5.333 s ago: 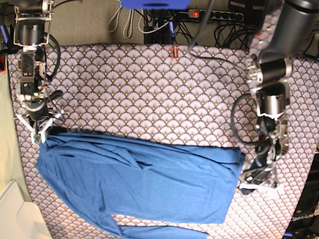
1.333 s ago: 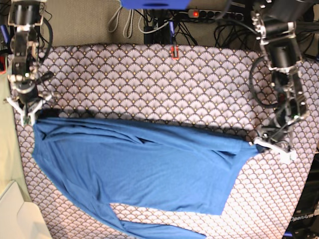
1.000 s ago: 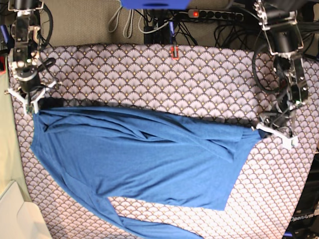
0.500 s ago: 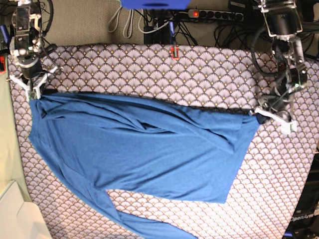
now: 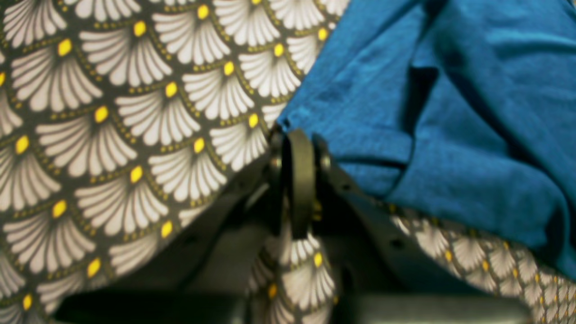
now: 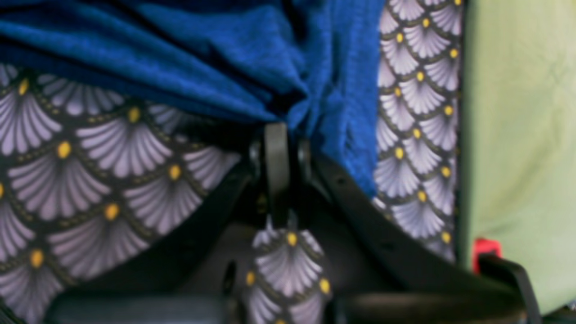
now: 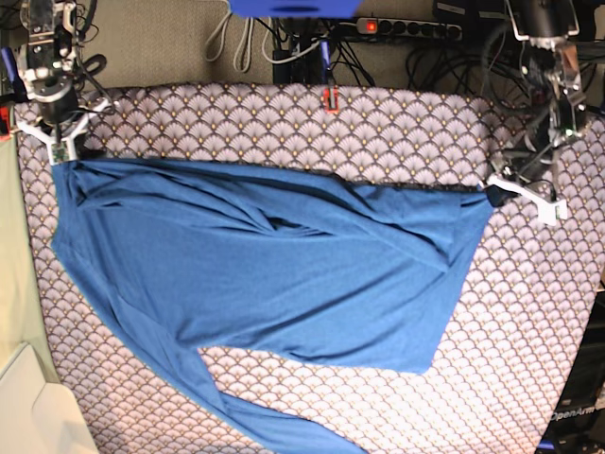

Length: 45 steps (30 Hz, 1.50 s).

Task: Fold the T-shirt properly
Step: 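Lift both grippers and pull the shirt's shoulder edge toward the robot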

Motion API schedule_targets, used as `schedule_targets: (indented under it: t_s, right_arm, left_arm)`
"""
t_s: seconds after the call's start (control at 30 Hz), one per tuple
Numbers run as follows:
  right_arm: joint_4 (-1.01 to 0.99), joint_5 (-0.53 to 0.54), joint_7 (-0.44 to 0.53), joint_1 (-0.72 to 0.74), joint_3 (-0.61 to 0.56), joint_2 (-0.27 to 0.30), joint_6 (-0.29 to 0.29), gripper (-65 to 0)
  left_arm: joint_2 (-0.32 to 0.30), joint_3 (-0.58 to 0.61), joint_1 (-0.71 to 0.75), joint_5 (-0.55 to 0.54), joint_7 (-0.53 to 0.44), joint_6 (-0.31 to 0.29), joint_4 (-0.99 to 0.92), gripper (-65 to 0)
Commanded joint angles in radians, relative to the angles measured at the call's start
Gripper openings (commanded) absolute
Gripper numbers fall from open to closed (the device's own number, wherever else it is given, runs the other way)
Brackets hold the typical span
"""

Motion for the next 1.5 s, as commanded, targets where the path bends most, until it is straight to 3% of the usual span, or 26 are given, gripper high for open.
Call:
schedule_targets:
  t_s: [0.0,0.23,0.47,0.6,0.77,0.93,1.17,1.33,1.47]
  right_arm:
    - [0.01,-0.001,0.009,-0.015,0.024,0.02,-0.014,-65.0]
    - [0.012,-0.001,0.009,-0.027,0.041,0.033,-0.014,-65.0]
    - [0.013,-0.001,0.009,-0.053,0.038,0.032,-0.014,-65.0]
    - [0.013,-0.001,0.009,-0.056,0.038,0.03,0.0,-65.0]
    - [0.013,-0.001,0.001,-0.056,0.044,0.027,0.133,-65.0]
    - [0.013,-0.001,0.003,-0.062,0.055,0.004,0.135,-65.0]
    - [0.015,-0.001,0.005,-0.021,0.176,-0.071,0.135,-65.0]
    - [0.015,0.002,-0.002,-0.01,0.227,-0.08,0.136,-65.0]
    - [0.015,0.003,-0.002,-0.01,0.23,-0.08,0.138,-65.0]
  left_arm:
    - [-0.017,-0.007,0.005,-0.009,-0.021,-0.003,0.04,-64.6]
    - [-0.011,-0.086,0.063,-0.009,-0.004,-0.003,0.112,-64.6]
    - [-0.006,-0.2,0.083,-0.01,0.159,-0.008,0.129,-64.6]
    - [-0.006,-0.198,0.088,-0.01,0.17,-0.008,0.129,-64.6]
    - [0.0,-0.197,0.114,-0.012,0.17,-0.008,0.129,-64.6]
    - [0.02,-0.201,0.114,-0.01,0.17,-0.008,0.129,-64.6]
    - [0.02,-0.198,0.108,-0.01,0.17,-0.008,0.129,-64.5]
    - [0.017,-0.197,0.109,-0.01,0.171,-0.008,0.129,-64.4]
    - [0.017,-0.197,0.109,-0.01,0.171,-0.008,0.129,-56.9]
